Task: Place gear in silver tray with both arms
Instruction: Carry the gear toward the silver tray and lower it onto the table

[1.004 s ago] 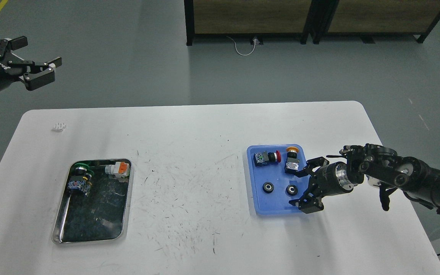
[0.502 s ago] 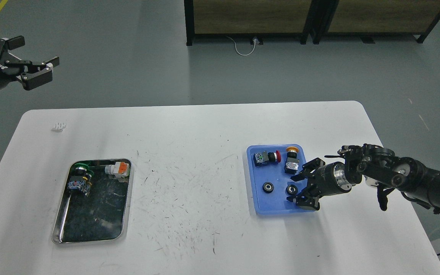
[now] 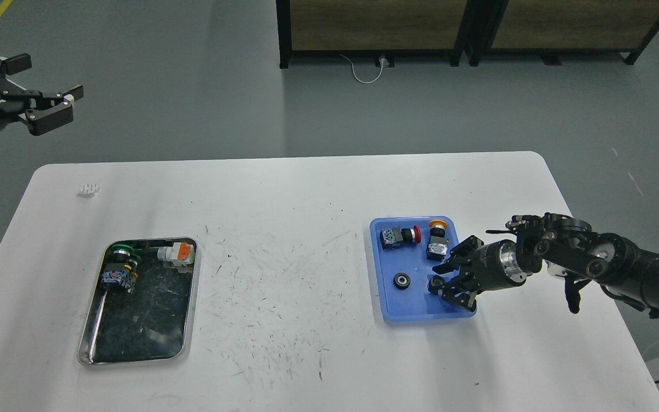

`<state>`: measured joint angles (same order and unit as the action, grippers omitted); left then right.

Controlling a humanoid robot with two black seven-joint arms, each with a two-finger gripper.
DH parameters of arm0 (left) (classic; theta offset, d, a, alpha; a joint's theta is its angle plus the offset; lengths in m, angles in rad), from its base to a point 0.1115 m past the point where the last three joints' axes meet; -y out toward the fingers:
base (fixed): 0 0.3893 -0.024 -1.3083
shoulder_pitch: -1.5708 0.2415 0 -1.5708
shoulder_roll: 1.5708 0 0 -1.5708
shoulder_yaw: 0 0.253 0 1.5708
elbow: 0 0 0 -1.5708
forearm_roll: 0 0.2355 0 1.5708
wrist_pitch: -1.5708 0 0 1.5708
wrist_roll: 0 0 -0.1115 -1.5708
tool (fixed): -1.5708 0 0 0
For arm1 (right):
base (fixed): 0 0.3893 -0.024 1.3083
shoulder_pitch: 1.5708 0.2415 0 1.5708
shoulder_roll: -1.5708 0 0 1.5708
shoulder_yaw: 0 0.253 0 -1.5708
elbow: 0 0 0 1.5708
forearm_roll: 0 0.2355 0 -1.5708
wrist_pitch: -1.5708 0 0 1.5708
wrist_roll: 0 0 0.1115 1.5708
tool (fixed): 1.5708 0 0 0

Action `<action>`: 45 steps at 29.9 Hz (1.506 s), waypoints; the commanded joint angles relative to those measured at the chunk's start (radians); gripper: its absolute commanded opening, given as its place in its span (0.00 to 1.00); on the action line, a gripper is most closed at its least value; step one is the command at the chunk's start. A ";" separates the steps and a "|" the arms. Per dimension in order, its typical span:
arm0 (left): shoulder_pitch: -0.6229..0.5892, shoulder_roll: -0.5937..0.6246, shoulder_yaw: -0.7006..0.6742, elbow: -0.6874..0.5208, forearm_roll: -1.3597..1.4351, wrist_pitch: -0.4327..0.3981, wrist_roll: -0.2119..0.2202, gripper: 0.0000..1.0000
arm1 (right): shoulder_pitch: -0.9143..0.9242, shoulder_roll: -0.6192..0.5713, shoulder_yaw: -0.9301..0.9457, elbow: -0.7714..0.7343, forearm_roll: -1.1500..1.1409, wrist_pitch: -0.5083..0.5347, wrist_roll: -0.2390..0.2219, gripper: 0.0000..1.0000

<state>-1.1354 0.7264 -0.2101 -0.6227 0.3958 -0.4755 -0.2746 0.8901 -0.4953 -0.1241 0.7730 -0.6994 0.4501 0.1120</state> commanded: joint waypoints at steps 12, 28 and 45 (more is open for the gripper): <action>0.000 0.011 0.005 0.000 0.000 0.000 -0.003 0.98 | -0.005 -0.002 0.000 0.000 0.000 0.007 0.000 0.28; 0.002 0.039 -0.002 0.000 -0.002 -0.002 -0.005 0.98 | 0.139 0.075 0.058 0.054 0.047 0.039 -0.002 0.28; -0.001 0.034 -0.008 -0.002 -0.002 0.014 0.008 0.98 | 0.167 0.406 -0.109 0.038 0.061 0.039 -0.002 0.28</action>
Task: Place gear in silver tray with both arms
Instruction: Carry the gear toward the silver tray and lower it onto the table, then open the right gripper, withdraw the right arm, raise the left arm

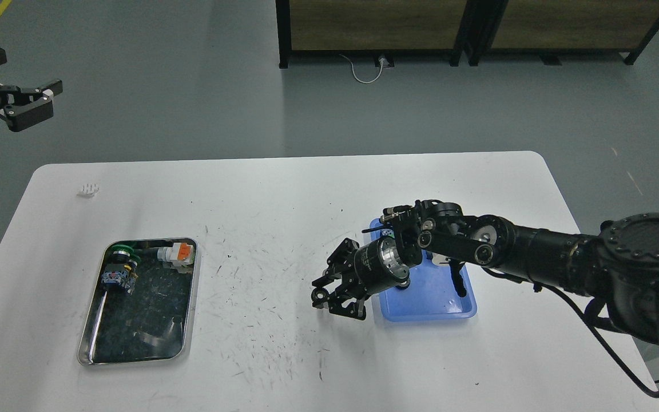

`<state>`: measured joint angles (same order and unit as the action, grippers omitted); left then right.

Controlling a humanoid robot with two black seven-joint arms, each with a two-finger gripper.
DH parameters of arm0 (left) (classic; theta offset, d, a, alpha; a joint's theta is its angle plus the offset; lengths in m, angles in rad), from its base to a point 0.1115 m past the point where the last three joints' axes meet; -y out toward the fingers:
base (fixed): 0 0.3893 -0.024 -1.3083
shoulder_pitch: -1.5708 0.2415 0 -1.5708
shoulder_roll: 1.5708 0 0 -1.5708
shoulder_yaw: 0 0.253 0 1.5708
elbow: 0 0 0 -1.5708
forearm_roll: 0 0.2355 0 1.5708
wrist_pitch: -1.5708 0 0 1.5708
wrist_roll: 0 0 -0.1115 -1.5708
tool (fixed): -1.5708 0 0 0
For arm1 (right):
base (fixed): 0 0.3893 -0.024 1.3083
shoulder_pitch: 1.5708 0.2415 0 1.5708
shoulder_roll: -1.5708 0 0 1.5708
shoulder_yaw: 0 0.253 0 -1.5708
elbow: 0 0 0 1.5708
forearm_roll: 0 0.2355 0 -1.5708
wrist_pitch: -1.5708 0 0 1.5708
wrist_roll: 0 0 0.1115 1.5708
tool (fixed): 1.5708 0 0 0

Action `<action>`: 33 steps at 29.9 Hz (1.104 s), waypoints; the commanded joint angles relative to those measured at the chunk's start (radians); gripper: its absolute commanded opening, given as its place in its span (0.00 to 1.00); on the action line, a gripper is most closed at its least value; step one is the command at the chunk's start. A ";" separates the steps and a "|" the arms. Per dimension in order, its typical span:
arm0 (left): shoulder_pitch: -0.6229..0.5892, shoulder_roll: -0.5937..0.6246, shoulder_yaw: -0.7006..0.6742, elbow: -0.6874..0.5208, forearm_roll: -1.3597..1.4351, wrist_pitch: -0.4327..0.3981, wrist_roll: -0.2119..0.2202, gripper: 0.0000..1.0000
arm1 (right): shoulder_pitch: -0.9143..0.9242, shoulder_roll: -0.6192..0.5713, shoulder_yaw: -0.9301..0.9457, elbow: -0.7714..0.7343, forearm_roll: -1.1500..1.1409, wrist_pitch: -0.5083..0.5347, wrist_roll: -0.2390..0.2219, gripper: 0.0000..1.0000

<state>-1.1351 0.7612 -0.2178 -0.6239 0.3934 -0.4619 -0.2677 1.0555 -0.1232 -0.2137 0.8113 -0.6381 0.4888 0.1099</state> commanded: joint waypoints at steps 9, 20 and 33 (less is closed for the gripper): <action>0.000 0.007 0.000 0.000 -0.002 0.000 0.001 0.98 | 0.006 0.123 -0.072 -0.024 -0.003 0.000 0.002 0.29; 0.001 0.009 0.000 -0.002 -0.002 0.000 0.001 0.98 | 0.005 0.123 -0.061 -0.078 -0.009 0.000 0.011 0.65; 0.012 0.010 -0.005 -0.003 -0.005 -0.027 -0.036 0.99 | 0.055 0.094 0.143 -0.149 0.000 0.000 0.020 0.78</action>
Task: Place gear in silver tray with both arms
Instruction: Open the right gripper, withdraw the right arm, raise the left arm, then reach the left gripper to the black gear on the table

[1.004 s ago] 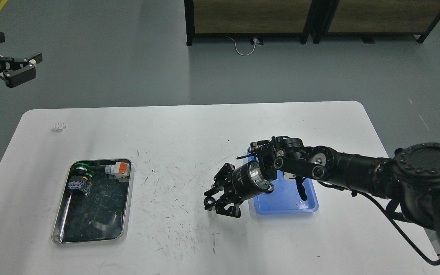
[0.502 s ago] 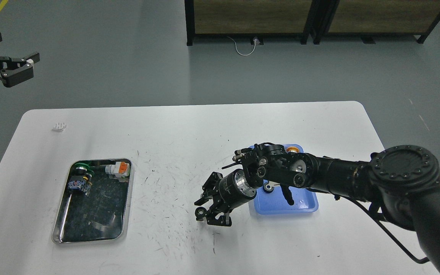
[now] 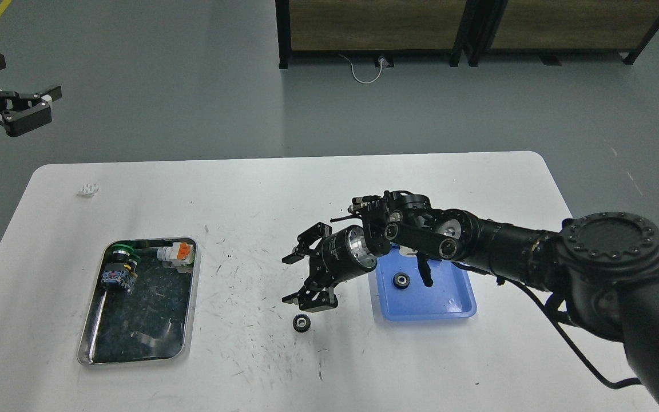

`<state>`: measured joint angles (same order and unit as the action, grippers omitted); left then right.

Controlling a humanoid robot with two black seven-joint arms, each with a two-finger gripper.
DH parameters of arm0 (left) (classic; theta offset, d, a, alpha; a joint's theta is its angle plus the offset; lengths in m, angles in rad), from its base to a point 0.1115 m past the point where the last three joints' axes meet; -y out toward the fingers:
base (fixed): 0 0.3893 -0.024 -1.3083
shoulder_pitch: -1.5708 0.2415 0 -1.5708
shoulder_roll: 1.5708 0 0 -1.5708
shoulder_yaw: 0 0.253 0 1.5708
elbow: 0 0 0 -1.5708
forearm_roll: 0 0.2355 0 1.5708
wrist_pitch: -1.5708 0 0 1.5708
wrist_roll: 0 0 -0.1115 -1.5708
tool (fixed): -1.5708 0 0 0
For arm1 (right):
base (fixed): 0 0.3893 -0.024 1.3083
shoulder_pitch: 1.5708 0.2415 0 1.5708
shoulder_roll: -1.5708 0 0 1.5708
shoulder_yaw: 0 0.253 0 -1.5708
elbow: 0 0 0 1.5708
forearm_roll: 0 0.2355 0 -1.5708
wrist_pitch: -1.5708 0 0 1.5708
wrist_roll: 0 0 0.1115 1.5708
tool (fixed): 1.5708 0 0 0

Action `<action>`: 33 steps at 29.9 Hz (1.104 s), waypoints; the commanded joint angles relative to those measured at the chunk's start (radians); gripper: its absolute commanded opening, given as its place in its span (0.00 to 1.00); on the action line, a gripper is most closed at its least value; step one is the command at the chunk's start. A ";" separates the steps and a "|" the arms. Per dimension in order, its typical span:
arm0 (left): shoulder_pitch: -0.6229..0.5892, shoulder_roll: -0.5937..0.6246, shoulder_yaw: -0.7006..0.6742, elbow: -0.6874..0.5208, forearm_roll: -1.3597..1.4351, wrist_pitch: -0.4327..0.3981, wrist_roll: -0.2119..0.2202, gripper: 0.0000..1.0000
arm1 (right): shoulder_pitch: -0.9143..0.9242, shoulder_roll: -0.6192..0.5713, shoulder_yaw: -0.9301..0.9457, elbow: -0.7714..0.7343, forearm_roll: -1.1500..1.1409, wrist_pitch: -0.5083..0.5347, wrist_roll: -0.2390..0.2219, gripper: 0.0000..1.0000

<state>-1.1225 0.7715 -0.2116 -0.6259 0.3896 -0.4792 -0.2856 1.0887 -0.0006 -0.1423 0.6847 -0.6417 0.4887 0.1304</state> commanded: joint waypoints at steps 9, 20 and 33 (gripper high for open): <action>0.001 -0.023 0.009 -0.078 0.006 -0.009 -0.072 0.98 | 0.057 -0.294 0.318 -0.048 0.057 -0.021 -0.003 0.83; 0.076 -0.271 0.009 -0.144 0.129 -0.009 -0.061 0.99 | 0.142 -0.581 0.457 -0.050 0.119 -0.033 -0.009 0.85; 0.275 -0.437 0.009 -0.313 0.328 -0.009 -0.056 0.98 | 0.140 -0.685 0.492 -0.068 0.117 -0.090 -0.012 0.86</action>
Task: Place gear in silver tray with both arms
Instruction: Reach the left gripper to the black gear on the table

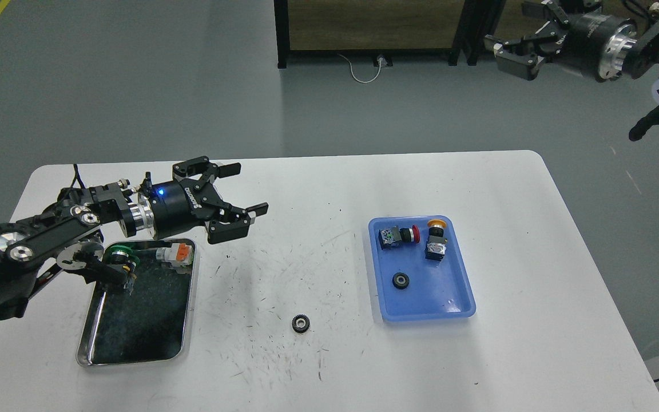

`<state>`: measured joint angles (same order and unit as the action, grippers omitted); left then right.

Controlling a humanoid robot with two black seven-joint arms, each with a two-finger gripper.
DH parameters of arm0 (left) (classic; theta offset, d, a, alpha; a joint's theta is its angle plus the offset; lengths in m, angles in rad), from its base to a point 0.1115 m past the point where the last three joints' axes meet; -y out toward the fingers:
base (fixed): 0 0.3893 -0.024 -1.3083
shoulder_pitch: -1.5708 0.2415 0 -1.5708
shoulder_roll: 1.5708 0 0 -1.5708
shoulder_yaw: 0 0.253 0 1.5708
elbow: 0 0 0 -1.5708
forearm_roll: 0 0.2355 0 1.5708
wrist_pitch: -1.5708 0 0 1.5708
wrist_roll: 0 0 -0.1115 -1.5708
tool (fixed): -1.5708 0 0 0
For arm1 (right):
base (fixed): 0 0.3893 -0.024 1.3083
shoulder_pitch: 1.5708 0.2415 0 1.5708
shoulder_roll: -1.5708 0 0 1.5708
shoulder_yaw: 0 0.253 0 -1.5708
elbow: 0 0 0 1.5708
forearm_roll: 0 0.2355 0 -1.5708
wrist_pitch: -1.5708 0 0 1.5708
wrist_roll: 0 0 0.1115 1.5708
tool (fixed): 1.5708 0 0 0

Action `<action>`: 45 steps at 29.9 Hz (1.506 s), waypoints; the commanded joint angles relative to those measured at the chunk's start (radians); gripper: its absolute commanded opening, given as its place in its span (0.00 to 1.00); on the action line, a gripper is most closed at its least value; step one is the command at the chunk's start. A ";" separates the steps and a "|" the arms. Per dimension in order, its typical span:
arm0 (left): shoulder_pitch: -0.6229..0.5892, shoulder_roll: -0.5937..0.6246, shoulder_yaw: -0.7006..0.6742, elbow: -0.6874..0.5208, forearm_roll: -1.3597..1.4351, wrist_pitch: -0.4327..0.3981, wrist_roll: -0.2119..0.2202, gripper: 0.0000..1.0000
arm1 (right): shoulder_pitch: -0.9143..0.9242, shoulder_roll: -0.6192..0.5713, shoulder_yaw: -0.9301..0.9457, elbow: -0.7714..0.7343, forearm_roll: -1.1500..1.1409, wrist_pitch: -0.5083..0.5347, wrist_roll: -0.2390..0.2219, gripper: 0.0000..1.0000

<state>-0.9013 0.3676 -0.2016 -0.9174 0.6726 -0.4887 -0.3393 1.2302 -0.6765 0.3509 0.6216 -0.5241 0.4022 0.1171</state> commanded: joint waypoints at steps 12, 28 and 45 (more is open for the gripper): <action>0.185 -0.142 -0.001 -0.014 0.142 0.087 -0.010 0.98 | 0.000 0.005 -0.004 -0.033 -0.001 -0.003 -0.001 0.86; 0.240 -0.229 0.113 0.043 0.194 0.258 -0.079 0.98 | 0.000 0.023 -0.012 -0.033 -0.001 -0.005 -0.001 0.87; 0.283 -0.283 0.129 0.166 0.188 0.274 -0.149 0.92 | -0.003 0.028 -0.017 -0.033 -0.002 -0.008 -0.001 0.87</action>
<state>-0.6291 0.0809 -0.0831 -0.7528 0.8615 -0.2138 -0.4840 1.2295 -0.6505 0.3344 0.5892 -0.5250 0.3958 0.1162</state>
